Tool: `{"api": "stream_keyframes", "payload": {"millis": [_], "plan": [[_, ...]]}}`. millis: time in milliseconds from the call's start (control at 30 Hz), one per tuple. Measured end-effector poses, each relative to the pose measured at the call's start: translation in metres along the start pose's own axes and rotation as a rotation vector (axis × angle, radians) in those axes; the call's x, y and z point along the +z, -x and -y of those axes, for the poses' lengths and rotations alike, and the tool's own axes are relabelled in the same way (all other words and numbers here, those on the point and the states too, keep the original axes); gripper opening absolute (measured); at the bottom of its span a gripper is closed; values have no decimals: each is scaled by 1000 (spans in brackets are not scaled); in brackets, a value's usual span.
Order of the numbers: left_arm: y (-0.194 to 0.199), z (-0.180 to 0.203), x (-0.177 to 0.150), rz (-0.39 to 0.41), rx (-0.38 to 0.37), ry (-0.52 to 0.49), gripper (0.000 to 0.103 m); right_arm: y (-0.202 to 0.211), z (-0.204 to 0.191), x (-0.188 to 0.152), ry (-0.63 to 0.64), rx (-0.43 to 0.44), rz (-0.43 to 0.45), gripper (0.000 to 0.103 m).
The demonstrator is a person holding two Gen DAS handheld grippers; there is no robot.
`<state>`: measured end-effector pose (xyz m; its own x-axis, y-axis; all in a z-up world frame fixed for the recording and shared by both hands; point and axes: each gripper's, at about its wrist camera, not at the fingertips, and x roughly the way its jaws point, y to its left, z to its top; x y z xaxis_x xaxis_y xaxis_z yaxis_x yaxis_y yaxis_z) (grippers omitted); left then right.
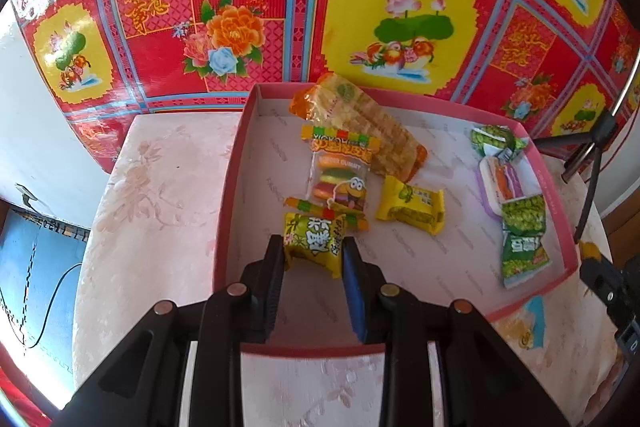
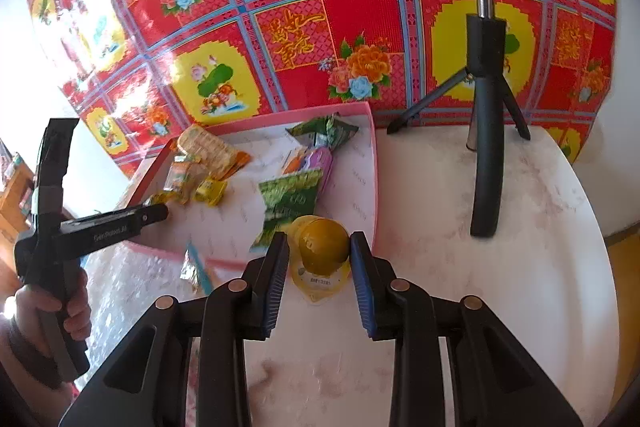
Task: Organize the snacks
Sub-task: 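Carry the yellow candy and jelly cup over the pink box, then open both tools to drop the candy and jelly cup into the box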
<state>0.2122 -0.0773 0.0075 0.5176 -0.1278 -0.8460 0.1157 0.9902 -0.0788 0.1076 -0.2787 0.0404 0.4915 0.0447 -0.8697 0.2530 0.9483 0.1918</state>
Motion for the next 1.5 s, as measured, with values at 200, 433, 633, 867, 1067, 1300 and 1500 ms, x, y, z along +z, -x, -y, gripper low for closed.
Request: {"api": "stream_keyframes", "payload": {"millis": [200,433,633,867,1067,1300,1500], "plan": [[-12,-2,4,-8,5,5,29,-16,3,18,1,-16,0,32],[-24,1,13,3,21,-6,30,-40,6,33,-8,-24,-26,32],[-33,8,22,12,30,-22,31,-59,7,45,3,-36,-30,32],[-32,11,20,21,38,-36,31,-74,5,51,26,-52,-22,32],[-33,11,21,22,40,-36,31,-80,7,57,17,-48,-10,33],[-33,13,21,17,39,-34,38,-77,11,56,2,-27,-7,37],[-24,13,20,1,24,-19,42,-59,7,56,11,-46,23,49]]}}
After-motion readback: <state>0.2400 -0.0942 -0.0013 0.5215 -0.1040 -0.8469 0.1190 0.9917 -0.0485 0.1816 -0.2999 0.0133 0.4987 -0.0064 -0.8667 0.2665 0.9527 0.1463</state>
